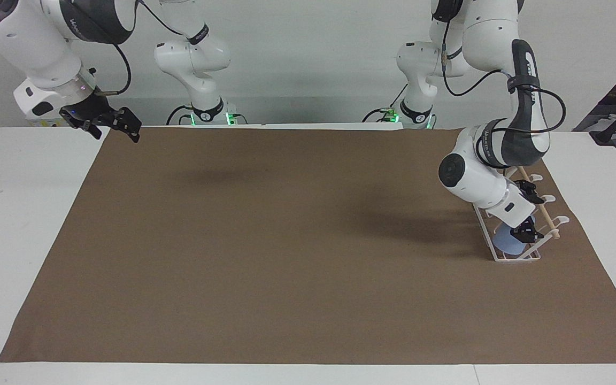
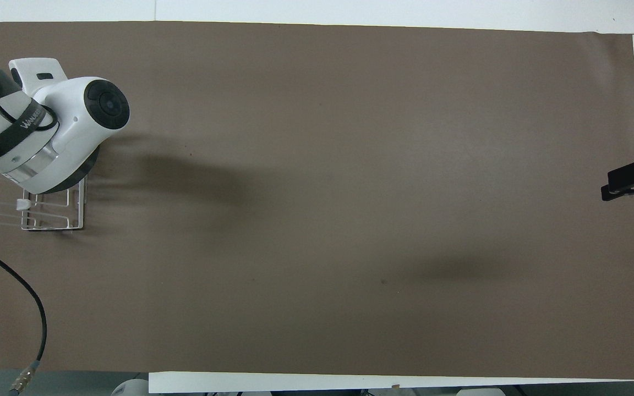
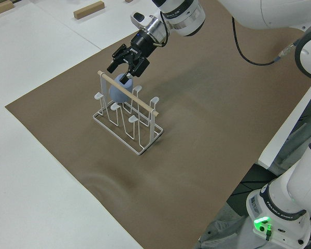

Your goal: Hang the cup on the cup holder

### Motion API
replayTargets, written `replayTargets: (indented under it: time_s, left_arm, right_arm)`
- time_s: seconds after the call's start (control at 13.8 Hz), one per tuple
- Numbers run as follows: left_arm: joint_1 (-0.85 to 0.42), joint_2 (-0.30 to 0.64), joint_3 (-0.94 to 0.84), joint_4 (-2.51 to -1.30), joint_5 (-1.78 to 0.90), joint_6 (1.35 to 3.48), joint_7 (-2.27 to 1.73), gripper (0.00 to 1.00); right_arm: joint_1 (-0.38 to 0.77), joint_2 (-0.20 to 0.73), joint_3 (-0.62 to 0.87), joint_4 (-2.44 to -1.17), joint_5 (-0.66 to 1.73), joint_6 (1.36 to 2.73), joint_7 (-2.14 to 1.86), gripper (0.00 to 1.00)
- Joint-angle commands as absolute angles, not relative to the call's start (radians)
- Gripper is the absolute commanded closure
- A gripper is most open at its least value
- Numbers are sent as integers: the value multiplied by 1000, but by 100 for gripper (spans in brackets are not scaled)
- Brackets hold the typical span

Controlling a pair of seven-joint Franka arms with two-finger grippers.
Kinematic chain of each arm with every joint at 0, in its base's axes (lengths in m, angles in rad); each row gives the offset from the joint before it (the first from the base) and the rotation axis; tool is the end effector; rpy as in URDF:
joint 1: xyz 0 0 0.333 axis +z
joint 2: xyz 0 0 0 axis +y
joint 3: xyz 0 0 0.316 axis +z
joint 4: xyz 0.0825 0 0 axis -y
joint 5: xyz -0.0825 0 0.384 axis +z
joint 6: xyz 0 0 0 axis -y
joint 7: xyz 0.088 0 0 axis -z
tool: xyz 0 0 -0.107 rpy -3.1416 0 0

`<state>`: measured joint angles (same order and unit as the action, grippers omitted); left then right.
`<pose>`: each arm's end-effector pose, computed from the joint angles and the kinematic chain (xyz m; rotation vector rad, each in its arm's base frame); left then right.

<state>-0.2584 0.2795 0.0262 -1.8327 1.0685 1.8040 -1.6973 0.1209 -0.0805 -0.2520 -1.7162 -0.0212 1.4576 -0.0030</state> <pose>0.6121 -0.0704 0.3959 -1.9401 -1.0847 -0.8037 0.5083 -0.0743 0.5898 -3.1119 0.1963 0.2819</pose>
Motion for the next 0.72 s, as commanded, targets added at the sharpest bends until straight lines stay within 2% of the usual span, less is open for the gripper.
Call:
replayTargets:
  time_s: [0.0,0.29,0.43,0.65]
  left_arm:
    - [-270,261,31,-1752,991,1761,-1580,0]
    - [-259,261,35,-1501,760,1603,-1208,0]
    - [-255,244,43,-1444,628,1547,-1050,0]
    - [-187,173,43,-1439,325,1493,-817,0]
  right_arm:
    - [120,-91,-252,-1720,-20,1448,-8,1]
    - [120,-91,-252,-1720,-20,1448,-8,1]
    - [120,-91,-252,-1720,-20,1448,-6,1]
    - [120,-91,-252,-1720,-20,1448,-6,1]
